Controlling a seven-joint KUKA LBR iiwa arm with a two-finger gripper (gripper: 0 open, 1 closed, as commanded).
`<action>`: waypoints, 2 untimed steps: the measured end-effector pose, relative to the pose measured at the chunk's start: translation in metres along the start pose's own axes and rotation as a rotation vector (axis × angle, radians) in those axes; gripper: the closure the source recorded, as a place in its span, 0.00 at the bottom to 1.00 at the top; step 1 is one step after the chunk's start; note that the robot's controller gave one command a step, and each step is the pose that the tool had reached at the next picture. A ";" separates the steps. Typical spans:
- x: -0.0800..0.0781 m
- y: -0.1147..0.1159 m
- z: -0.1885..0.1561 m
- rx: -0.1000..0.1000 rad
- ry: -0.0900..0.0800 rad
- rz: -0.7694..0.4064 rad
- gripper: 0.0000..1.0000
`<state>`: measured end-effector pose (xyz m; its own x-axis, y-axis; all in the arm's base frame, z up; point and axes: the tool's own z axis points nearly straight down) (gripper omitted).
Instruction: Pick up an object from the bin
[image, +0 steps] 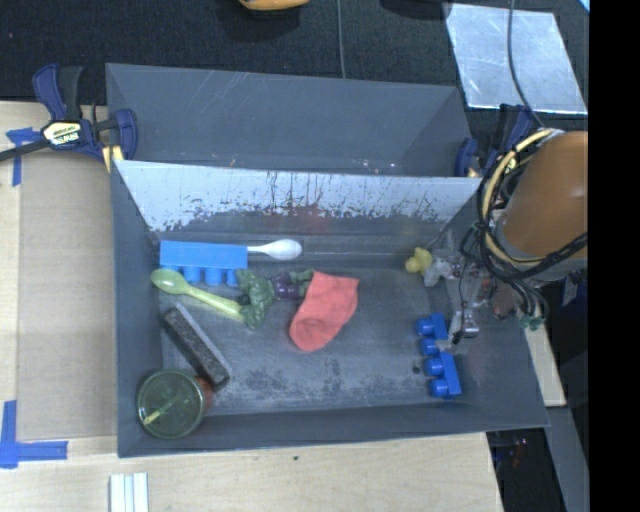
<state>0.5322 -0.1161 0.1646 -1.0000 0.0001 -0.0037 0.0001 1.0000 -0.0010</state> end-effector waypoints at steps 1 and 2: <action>0.008 -0.008 0.037 0.001 -0.002 -0.335 0.00; 0.006 -0.011 0.059 -0.001 0.001 -0.559 0.00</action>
Offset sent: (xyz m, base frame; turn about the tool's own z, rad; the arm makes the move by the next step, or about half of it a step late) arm 0.0033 -0.0136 -0.0391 -0.7130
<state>0.5264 -0.1267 0.1052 -0.8477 -0.5304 -0.0022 -0.5304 0.8477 -0.0016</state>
